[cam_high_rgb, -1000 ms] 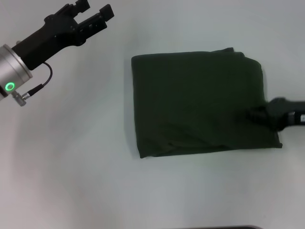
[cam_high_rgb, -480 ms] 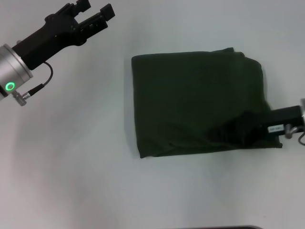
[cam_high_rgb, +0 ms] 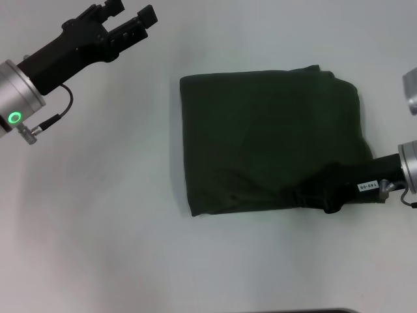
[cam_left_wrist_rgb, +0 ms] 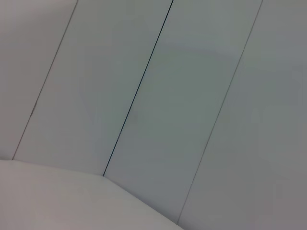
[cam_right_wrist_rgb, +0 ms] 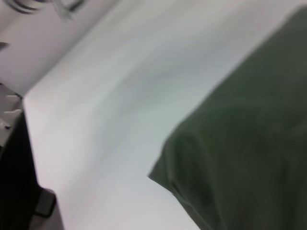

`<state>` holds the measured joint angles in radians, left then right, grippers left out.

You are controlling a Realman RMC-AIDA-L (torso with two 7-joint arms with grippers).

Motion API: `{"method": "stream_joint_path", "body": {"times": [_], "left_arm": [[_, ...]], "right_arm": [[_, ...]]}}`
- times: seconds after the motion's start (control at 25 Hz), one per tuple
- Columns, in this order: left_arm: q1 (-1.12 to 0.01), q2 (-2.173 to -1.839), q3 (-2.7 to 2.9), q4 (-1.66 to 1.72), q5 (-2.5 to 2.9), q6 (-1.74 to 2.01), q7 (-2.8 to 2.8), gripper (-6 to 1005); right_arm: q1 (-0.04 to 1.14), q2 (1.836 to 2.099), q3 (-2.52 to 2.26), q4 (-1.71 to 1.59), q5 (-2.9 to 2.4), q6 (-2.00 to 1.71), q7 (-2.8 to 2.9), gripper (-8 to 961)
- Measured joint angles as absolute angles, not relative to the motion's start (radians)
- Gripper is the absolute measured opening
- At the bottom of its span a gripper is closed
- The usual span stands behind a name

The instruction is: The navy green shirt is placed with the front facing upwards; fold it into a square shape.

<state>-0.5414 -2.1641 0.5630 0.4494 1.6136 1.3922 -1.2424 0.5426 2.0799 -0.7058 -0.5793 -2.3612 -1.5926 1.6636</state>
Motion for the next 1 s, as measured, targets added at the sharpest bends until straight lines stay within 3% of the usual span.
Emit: {"method": "stream_joint_path", "body": {"times": [0.24, 0.52, 1.0], "left_arm": [[-0.543, -2.164, 0.563, 0.449, 1.614, 1.394, -1.242, 885], [-0.548, -2.164, 0.563, 0.449, 1.614, 1.398, -1.242, 884], [-0.551, -2.164, 0.563, 0.449, 1.614, 1.392, -1.242, 885]], "right_arm": [[0.542, 2.068, -0.698, -0.581, -2.282, -1.658, 1.616, 51], [0.602, 2.085, -0.725, -0.536, -2.281, -1.566, 1.624, 52], [0.646, 2.087, -0.856, -0.466, -2.264, -1.478, 1.646, 51]]}}
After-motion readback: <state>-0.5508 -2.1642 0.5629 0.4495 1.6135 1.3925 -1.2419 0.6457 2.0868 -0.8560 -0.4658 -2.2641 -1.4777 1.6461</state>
